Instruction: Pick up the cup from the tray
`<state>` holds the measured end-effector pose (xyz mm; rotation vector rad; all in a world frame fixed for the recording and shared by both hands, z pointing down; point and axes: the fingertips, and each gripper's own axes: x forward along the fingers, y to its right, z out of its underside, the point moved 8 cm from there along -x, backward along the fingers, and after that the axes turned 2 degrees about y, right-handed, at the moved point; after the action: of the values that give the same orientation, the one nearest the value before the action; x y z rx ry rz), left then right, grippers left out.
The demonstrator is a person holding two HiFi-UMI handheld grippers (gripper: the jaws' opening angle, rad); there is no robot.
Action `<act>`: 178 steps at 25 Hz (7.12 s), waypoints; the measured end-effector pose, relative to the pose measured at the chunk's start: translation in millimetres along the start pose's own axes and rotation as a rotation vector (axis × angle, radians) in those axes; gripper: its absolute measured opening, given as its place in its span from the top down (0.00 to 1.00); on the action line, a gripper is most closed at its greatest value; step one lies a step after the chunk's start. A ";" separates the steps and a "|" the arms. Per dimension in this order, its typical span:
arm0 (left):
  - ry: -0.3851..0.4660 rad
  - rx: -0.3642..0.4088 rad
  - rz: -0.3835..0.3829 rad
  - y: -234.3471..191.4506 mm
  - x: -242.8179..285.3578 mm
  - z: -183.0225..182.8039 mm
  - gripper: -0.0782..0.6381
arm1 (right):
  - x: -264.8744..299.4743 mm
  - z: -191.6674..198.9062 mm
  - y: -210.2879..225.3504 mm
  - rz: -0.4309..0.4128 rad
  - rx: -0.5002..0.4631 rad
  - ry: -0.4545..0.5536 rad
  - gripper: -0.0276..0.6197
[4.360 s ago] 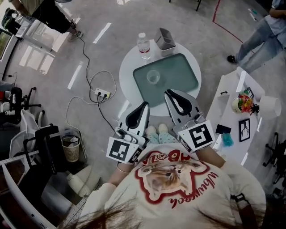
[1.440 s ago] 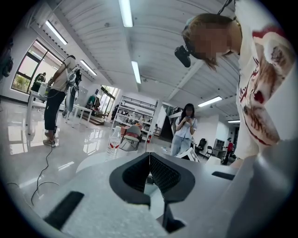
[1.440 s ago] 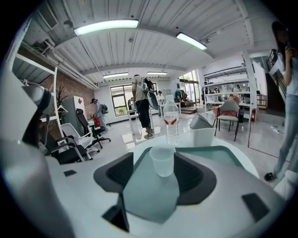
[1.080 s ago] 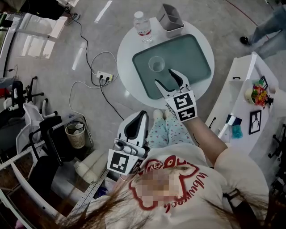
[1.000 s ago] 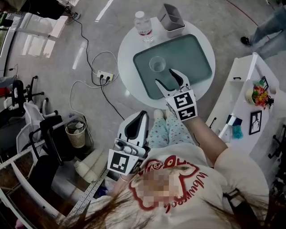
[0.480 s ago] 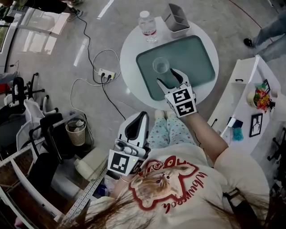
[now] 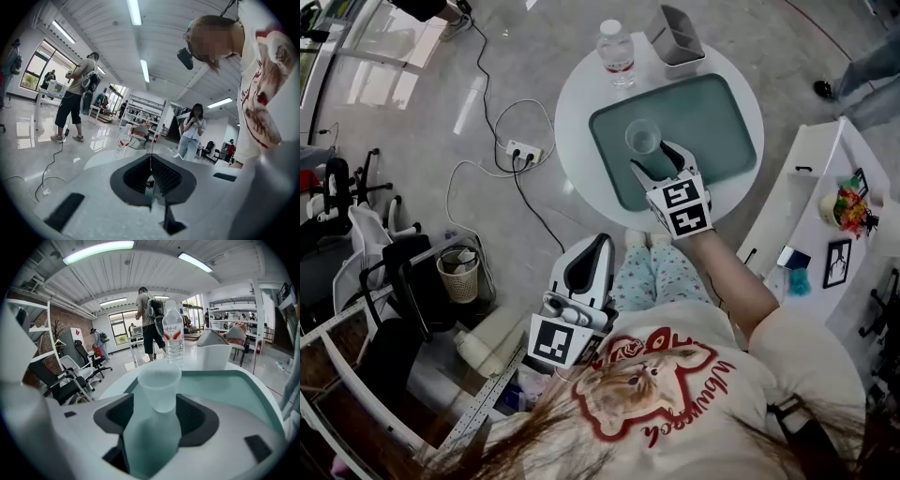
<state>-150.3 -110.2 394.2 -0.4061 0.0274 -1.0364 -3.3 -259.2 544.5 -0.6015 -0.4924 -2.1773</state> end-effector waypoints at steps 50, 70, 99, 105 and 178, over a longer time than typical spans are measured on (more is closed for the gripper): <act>-0.001 -0.029 -0.074 -8.1 -7.6 2.3 0.87 | 46.3 -12.0 10.7 0.036 -0.019 -0.069 0.53; 0.032 -0.014 -0.083 -5.6 -4.5 0.8 0.87 | 42.0 -25.5 12.2 0.034 -0.070 -0.088 0.54; 0.072 0.025 0.009 5.9 -17.7 -5.6 0.87 | -27.4 -42.7 -9.1 0.078 -0.063 -0.022 0.54; 0.074 0.036 0.032 8.5 -18.1 -4.9 0.87 | -42.9 -48.6 -14.7 0.083 -0.081 -0.003 0.54; 0.137 0.149 0.153 24.2 1.9 -35.2 0.87 | -194.0 -110.6 -61.3 -0.044 -0.123 0.154 0.54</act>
<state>-136.7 -112.2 353.7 -0.1939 0.1013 -0.9073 29.3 -164.1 335.9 -0.4878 -0.2947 -2.2867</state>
